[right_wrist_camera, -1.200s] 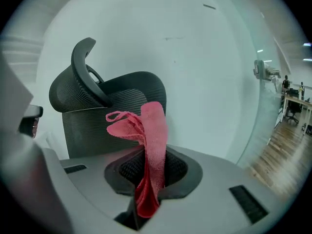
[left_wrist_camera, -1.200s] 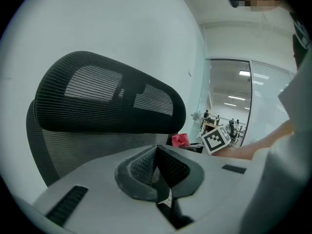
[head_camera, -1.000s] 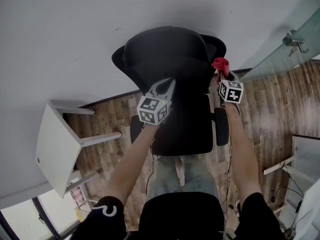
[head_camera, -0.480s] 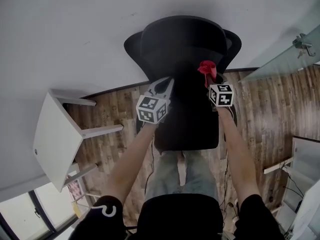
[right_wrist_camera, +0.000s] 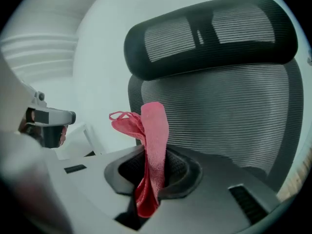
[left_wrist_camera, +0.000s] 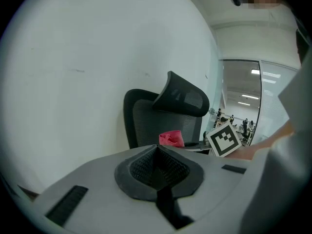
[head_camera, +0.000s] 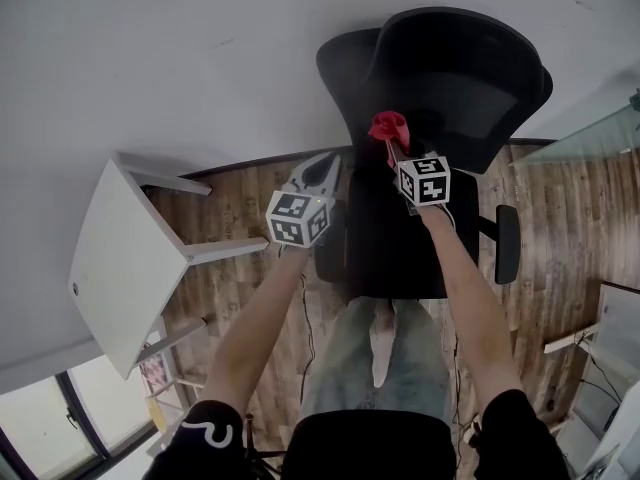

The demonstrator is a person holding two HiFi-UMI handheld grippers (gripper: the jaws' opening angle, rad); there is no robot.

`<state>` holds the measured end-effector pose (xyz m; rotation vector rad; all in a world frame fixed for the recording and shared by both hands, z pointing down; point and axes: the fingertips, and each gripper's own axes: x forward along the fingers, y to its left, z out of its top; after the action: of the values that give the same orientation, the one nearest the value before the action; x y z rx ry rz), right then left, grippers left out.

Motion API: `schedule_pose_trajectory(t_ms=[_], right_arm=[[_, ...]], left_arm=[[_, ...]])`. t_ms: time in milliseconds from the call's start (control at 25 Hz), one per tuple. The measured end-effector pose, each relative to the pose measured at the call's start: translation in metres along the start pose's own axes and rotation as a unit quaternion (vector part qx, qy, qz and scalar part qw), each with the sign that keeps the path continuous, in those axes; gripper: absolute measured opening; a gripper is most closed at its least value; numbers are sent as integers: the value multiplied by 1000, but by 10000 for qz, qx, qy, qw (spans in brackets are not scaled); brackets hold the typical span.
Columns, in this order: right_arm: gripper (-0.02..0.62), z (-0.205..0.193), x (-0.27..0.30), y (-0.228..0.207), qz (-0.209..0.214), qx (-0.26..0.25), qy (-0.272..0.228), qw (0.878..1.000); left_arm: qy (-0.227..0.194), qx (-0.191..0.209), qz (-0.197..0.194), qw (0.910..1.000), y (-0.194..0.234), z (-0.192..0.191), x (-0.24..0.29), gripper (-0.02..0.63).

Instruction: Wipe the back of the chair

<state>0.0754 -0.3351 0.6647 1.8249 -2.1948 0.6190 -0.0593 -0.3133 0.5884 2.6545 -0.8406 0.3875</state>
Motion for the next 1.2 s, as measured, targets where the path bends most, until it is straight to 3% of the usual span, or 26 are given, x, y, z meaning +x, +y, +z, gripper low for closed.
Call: schedule_pose_trajectory(t_ms=[200,520,760,1200], right_arm=[[67,1,41,41,224,-48,-85,9997],[67,-11,83,56,355,-102,-14,9993],[67,-19,75,26,240,-124,49,9996],[69,-18,27,-62,-44,-9,-53,10000]], left_arm=[[82,75,58,9999,38,-18,-13,23],[89,82,92,9999,62,-36,-14,23],[120,87,120,9998,43,-46,-2,23],[-54,68,25,10000,-20,-27,43,23]])
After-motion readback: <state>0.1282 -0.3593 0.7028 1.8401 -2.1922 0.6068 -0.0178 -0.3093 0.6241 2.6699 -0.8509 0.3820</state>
